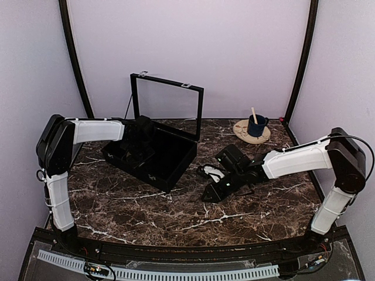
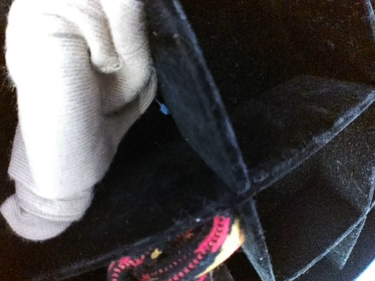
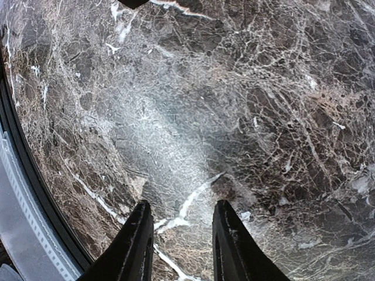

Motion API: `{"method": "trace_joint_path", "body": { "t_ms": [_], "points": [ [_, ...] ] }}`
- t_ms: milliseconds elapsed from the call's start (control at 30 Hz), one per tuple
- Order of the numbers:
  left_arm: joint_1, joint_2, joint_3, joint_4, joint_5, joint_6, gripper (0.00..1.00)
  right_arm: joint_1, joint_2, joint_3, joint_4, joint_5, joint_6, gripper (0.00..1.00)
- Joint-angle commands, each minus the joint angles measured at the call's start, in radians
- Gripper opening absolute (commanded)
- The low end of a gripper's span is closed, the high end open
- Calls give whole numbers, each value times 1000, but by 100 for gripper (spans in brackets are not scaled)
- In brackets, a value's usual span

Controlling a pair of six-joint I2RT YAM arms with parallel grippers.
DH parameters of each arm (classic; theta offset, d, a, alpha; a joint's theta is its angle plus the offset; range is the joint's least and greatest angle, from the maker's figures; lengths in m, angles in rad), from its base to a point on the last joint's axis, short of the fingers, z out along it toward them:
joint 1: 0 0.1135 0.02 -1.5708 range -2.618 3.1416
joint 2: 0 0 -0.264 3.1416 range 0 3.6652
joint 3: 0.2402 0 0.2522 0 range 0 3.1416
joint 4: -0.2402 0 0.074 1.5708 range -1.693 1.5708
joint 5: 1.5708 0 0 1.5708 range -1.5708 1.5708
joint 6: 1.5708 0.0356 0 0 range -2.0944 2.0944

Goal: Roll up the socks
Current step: Place the sock in the storage box.

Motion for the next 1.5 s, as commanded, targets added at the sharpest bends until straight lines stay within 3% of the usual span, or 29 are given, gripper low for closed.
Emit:
{"method": "trace_joint_path", "body": {
  "t_ms": [0,200,400,1467],
  "points": [
    [24,84,-66,-124,-49,36,5,-5,4,1,18,-7,8,33],
    [24,85,-32,-150,-45,26,23,-6,2,6,10,-6,6,33],
    [23,82,12,-200,-49,16,32,-6,0,16,0,-8,2,33],
    [21,-93,6,-231,-61,-53,39,-5,39,80,-12,-36,-2,33]
  ]
}}
